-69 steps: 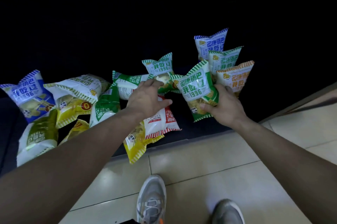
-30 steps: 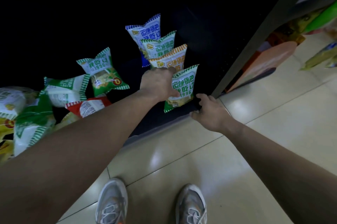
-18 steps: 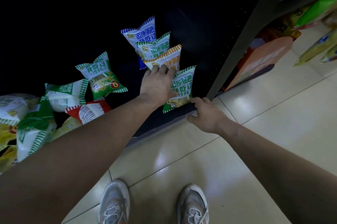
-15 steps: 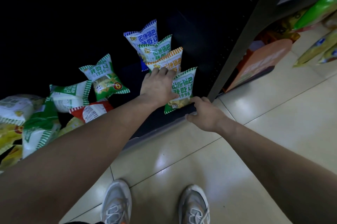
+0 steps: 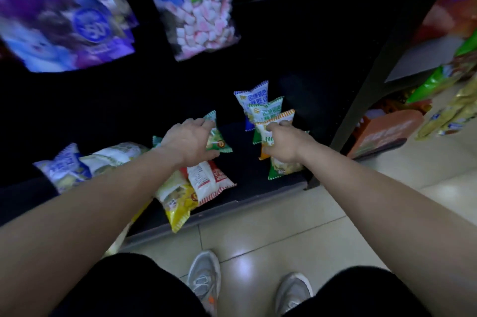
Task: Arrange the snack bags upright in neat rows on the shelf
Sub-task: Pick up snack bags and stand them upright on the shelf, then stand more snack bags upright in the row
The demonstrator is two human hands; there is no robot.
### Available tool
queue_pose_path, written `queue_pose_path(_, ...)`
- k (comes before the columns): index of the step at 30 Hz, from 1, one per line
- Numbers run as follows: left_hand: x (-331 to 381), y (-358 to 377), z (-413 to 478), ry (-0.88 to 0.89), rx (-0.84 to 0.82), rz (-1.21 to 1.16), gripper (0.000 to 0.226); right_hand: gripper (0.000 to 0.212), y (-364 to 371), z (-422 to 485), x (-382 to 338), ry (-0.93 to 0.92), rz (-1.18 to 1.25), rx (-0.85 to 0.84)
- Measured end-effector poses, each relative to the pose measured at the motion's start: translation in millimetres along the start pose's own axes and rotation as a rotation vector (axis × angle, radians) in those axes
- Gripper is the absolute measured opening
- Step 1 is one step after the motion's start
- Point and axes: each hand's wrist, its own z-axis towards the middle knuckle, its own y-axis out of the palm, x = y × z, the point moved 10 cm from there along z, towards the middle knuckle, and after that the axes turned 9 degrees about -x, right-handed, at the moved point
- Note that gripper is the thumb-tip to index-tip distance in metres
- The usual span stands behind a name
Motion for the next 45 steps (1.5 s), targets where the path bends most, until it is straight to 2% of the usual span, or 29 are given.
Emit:
queue_pose_path(5, -63, 17, -54, -0.119, -0.098, -0.066, 0.078, 0.064, 14, 7, -72, -0.054, -0.070, -0.009)
queue_pose_path(11, -107, 107, -71, -0.157, -0.273, -0.258, 0.078, 0.058, 100, 58, -127, -0.088, -0.144, -0.140)
queue_pose_path(14, -128, 147, -68, -0.151, -0.415, -0.328, 0.083, 0.066, 150, 84, -141, -0.048, -0.095, -0.139)
queue_pose_path(19, -162, 175, -51, -0.199, -0.465, -0.559, 0.082, 0.093, 201, 107, -142, 0.111, 0.095, -0.078)
queue_pose_path(23, -163, 177, -42, -0.182, -0.444, -0.599, 0.080, 0.098, 203, 117, -141, 0.105, 0.081, -0.019)
queue_pose_path(28, -154, 176, -41, -0.168, -0.455, -0.605, 0.082, 0.078, 182, 121, -123, 0.056, 0.137, -0.006)
queue_pose_path(34, -145, 171, -41, -0.165, -0.477, -0.564, 0.083, 0.074, 157, 126, -88, 0.058, 0.384, -0.145)
queue_pose_path(38, -136, 163, -36, -0.164, -0.463, -0.575, 0.080, 0.048, 135, 123, -74, 0.047, 0.268, 0.009)
queue_pose_path(42, -125, 157, -27, -0.162, -0.463, -0.584, 0.080, 0.042, 135, 119, -76, 0.026, 0.130, 0.075)
queue_pose_path(45, -116, 157, -22, -0.151, -0.460, -0.577, 0.078, 0.061, 142, 119, -77, 0.068, 0.032, 0.051)
